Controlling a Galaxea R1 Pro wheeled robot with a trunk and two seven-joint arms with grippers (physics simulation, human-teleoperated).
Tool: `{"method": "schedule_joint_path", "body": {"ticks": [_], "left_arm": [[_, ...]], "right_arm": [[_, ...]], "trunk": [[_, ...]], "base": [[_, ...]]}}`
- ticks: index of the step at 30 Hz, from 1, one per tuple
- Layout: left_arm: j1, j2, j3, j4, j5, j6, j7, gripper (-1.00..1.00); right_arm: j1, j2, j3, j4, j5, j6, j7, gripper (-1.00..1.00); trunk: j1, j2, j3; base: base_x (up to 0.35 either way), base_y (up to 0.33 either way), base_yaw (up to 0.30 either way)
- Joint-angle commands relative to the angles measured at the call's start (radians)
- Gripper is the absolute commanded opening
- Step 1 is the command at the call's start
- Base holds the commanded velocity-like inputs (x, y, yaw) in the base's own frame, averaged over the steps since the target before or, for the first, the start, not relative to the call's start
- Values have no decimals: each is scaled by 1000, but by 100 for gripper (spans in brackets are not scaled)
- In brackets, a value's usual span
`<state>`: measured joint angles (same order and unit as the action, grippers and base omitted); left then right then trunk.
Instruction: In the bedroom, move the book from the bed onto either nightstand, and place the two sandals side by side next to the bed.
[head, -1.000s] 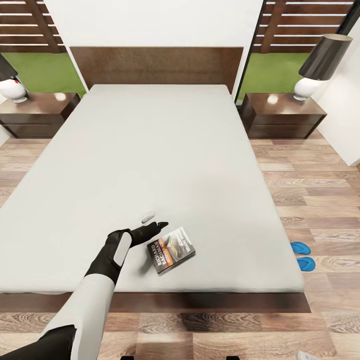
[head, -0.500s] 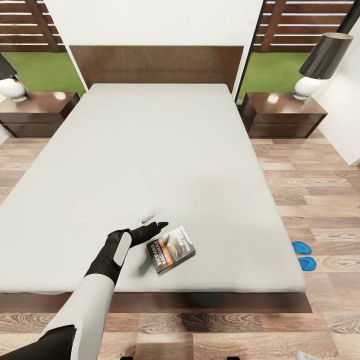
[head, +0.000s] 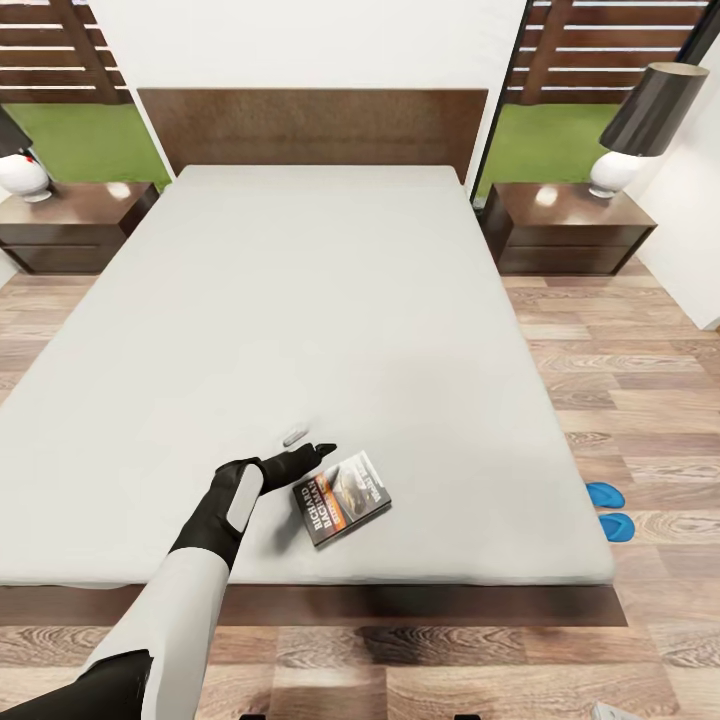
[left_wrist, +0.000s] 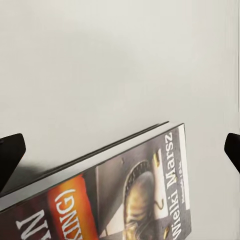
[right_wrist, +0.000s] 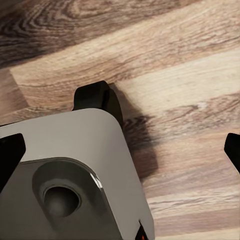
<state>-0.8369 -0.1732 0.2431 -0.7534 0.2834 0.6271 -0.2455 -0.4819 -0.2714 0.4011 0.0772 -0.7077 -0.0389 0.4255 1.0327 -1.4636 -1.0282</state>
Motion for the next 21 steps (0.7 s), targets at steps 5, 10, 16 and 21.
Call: {"method": "schedule_joint_path", "body": {"ticks": [5,10,16,21], "left_arm": [[-1,-1,7,0,68,8,-2,100],[-1,-1,7,-1,84,8,-2,100],[-1,-1,7,0,86,8,-2,100],[-1,-1,7,-1,86,8,-2,100]], "right_arm": [[-1,1,8,4,-9,-4,7,100],[-1,1,8,4,-9,-4,7,100],[-1,1,8,4,-9,-4,7,100],[-1,1,8,4,-9,-4,7,100]], "trunk": [[0,0,-1],[11,-21,-10],[11,-21,-10],[11,-21,-10]], "base": [[0,0,0],[0,0,0],[0,0,0],[0,0,0]]}}
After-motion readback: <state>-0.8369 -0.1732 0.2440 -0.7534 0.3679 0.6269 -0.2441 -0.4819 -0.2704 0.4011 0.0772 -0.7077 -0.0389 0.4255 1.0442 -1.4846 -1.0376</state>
